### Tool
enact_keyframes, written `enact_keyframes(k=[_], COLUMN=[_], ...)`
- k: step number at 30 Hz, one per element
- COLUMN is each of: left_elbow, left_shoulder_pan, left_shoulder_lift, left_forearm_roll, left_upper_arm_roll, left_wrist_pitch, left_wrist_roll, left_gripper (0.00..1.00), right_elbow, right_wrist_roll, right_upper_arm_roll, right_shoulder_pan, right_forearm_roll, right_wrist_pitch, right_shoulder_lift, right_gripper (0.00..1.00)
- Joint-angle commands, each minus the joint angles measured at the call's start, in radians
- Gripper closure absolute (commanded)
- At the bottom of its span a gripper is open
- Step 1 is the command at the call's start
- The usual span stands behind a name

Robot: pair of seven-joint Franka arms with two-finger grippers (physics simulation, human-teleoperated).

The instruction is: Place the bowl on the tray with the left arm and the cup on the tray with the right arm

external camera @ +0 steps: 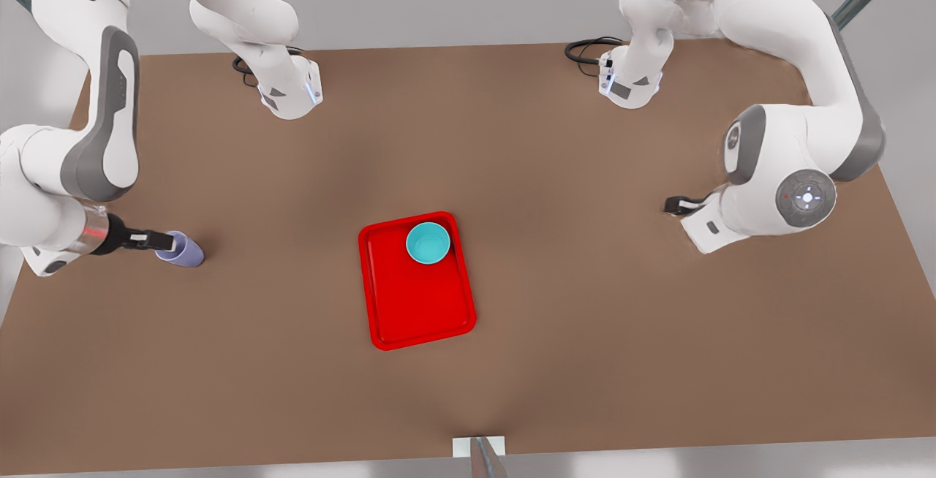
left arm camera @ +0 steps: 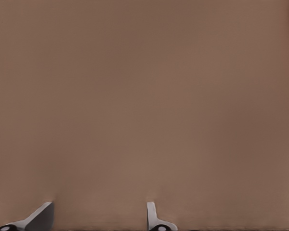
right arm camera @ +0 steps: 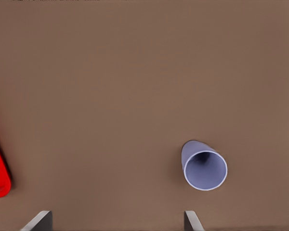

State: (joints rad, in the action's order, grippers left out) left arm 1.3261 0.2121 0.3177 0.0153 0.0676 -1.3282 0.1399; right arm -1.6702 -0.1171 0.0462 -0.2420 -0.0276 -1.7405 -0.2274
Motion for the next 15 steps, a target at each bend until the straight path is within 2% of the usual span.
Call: enact_keyframes(k=[1, 2, 3, 6, 9, 15], left_elbow=[0.018, 0.096, 0.113, 0.107, 0.11, 0.113], left_shoulder_pan=[-0.037, -0.05, -0.05, -0.05, -0.05, -0.05], left_shoulder_lift=[-0.02, -0.087, -0.098, -0.084, -0.078, -0.086], left_forearm_roll=[-0.1, -0.098, -0.097, -0.09, -0.089, -0.087], left_upper_arm_roll=[-0.035, -0.043, -0.041, -0.04, -0.041, -0.037], left_wrist_pitch=[-0.005, -0.049, -0.055, -0.049, -0.046, -0.045], left_wrist_roll=[-0.009, -0.059, -0.074, -0.098, -0.088, -0.086], left_gripper=[0.0, 0.0, 0.0, 0.0, 0.0, 0.0], right_elbow=[-0.005, -0.035, -0.078, -0.215, -0.307, -0.292], right_wrist_roll=[-0.018, -0.027, -0.03, -0.032, -0.072, -0.076], right_upper_arm_roll=[0.0, -0.002, -0.009, -0.019, -0.081, -0.115], right_shoulder_pan=[-0.011, -0.017, -0.02, -0.028, -0.033, -0.074], right_forearm_roll=[0.0, 0.0, 0.002, 0.003, 0.003, 0.017], right_wrist_pitch=[-0.005, -0.033, -0.08, -0.165, -0.244, -0.333], right_shoulder_lift=[0.0, 0.0, 0.003, 0.039, 0.043, -0.038], right_gripper=[0.0, 0.0, 0.0, 0.0, 0.0, 0.0])
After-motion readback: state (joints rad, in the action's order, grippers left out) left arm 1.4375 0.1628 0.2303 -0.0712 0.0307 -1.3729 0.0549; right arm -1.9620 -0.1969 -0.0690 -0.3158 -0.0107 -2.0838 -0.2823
